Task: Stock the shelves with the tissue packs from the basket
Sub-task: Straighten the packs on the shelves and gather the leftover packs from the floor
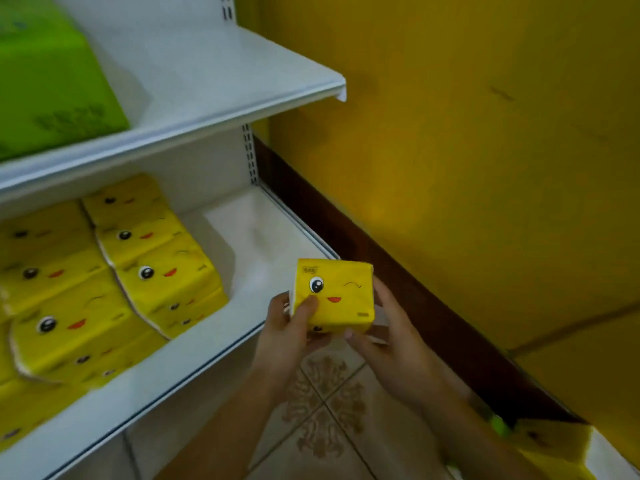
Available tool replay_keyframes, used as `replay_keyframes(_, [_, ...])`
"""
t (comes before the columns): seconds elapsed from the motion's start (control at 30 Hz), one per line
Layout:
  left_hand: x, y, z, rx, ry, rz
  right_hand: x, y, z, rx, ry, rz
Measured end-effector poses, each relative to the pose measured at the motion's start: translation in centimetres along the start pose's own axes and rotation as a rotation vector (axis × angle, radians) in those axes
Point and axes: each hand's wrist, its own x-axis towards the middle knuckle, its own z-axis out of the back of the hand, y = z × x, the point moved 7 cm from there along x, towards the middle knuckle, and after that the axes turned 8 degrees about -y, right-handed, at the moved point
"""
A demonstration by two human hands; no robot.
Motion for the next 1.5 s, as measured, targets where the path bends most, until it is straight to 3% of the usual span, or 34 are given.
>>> replay_keyframes(0.2, [2.0,-5.4,4.3,0.481,-0.282,-0.243,7.0,3.3,-5.3,-0.366,0.038,0.319])
replay_keyframes(0.47, [5.1,-13.5,5.9,1.221,-0.307,-0.438,16.7,3.6,-11.4,-0.224,-0.007,0.376])
replay_keyframes(0.67, [6.2,-16.8,9.1,1.633,-0.609,-0.734,19.4,1.1,-19.7,-0.692,0.082,0.579])
replay_keyframes(0.77, [8.4,-15.6,13.3,1.71,-0.588,-0.443,20.2,1.9,-21.4,-0.783,0.008,0.665])
replay_keyframes(0.83, [9.2,-14.2,14.6,1.731,-0.543,-0.373,21.1,2.6,-22.6,-0.823,-0.005,0.691])
replay_keyframes(1.13, [10.0,-13.0,15.1,1.688,-0.522,-0.421,26.8,4.6,-26.3,-0.947,-0.055,0.68])
replay_keyframes(1.27, [10.0,-12.9,15.3,1.695,-0.54,-0.431,25.1,3.6,-27.7,-0.79,0.26,1.019])
replay_keyframes(1.3, [10.1,-12.9,15.3,1.702,-0.546,-0.433,25.1,3.3,-27.6,-0.802,0.293,1.033])
replay_keyframes(1.5, [10.2,-12.9,15.4,1.71,-0.566,-0.421,26.7,3.9,-28.7,-0.874,0.144,0.82])
